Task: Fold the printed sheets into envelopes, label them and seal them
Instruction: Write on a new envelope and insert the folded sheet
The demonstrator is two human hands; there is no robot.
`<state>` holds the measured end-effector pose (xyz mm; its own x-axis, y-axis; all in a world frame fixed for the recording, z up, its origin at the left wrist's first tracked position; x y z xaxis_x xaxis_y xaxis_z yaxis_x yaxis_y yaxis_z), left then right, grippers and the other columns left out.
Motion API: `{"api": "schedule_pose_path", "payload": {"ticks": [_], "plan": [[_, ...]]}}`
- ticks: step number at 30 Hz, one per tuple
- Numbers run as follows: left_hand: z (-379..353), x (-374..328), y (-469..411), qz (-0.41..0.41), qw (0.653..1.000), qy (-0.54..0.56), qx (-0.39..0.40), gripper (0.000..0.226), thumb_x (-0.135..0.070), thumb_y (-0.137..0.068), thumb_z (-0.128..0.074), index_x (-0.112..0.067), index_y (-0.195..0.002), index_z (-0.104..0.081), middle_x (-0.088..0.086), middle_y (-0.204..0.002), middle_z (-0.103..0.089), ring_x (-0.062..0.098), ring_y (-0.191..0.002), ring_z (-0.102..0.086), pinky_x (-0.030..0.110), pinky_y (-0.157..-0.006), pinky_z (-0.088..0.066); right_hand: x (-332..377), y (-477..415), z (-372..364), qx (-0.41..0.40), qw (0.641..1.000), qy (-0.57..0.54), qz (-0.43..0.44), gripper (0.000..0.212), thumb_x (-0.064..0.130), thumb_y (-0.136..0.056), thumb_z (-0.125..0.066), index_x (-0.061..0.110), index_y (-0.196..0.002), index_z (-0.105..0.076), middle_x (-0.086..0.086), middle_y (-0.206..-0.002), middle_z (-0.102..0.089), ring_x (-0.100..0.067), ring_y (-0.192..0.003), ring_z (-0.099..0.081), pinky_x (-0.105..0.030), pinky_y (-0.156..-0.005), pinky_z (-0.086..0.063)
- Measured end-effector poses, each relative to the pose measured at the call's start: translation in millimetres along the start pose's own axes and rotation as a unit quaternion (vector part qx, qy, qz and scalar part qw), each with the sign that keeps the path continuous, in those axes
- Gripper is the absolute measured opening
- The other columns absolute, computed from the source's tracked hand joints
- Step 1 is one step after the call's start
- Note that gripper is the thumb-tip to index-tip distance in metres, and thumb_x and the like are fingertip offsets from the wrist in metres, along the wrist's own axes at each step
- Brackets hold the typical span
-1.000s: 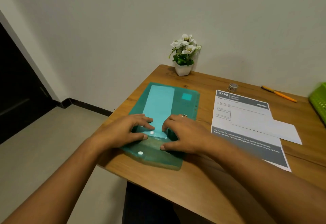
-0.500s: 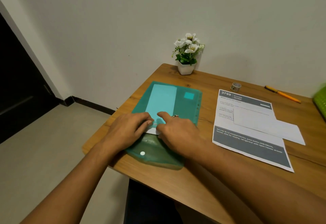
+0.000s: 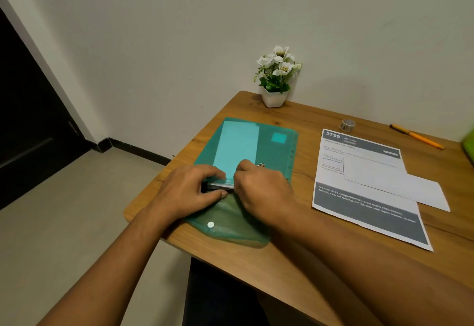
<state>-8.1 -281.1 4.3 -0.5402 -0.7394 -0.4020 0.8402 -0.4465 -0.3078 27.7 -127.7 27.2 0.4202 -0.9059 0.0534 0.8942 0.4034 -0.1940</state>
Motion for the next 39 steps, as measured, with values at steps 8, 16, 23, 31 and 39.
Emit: {"api": "schedule_pose_path", "payload": {"ticks": [8,16,23,31,39], "plan": [[0,0,-3,0.019,0.998,0.053,0.016,0.021,-0.046,-0.084,-0.078,-0.034,-0.101,-0.079,-0.021,-0.107,-0.075,-0.002,-0.094,-0.067,0.020,-0.073,-0.052,-21,8,15,-0.013,0.923,-0.382,-0.032,0.008,0.030,-0.091,-0.076,0.025,-0.087,-0.071,0.012,-0.092,-0.071,-0.006,-0.095,-0.066,-0.038,-0.087,-0.057],[-1,3,-2,0.036,0.999,0.022,0.034,0.032,-0.027,-0.077,-0.089,-0.032,-0.107,-0.080,-0.015,-0.123,-0.072,0.003,-0.115,-0.064,0.027,-0.094,-0.055,-18,27,-4,0.077,0.987,-0.141,0.028,0.021,0.024,-0.094,-0.066,0.031,-0.114,-0.064,0.009,-0.117,-0.064,-0.012,-0.108,-0.056,-0.030,-0.085,-0.049],[5,-1,-10,0.060,0.993,0.068,0.079,0.035,-0.047,-0.084,-0.080,-0.032,-0.114,-0.069,-0.017,-0.098,-0.069,0.004,-0.089,-0.065,0.035,-0.077,-0.060,-19,20,34,0.021,0.948,-0.314,-0.051,0.008,0.030,-0.100,-0.065,0.025,-0.105,-0.069,0.008,-0.106,-0.069,-0.009,-0.096,-0.062,-0.034,-0.080,-0.058],[10,-7,-25,0.041,0.987,0.073,0.137,0.055,-0.061,-0.073,-0.082,-0.049,-0.121,-0.058,-0.022,-0.114,-0.065,0.001,-0.107,-0.065,0.033,-0.088,-0.060,-16,20,103,-0.085,0.893,-0.442,-0.022,0.026,0.036,-0.093,-0.067,0.026,-0.117,-0.071,0.008,-0.110,-0.074,-0.014,-0.103,-0.069,-0.052,-0.089,-0.059],[16,-16,-33,0.068,0.979,0.061,0.183,0.051,-0.046,-0.081,-0.083,-0.032,-0.125,-0.063,-0.014,-0.118,-0.065,0.005,-0.107,-0.064,0.037,-0.093,-0.058,-32,30,174,-0.190,0.828,-0.527,0.019,0.018,0.008,-0.099,-0.067,0.013,-0.115,-0.073,-0.003,-0.108,-0.079,-0.018,-0.099,-0.075,-0.041,-0.087,-0.063]]}}
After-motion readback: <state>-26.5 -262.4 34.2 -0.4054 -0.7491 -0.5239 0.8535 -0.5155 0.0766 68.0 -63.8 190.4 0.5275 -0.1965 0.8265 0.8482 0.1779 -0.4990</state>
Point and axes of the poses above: each hand's wrist, its own y-axis away from the middle knuckle, its own z-axis out of the back of the hand, x = y × z, the point moved 6 cm from there along -y, towards the middle knuckle
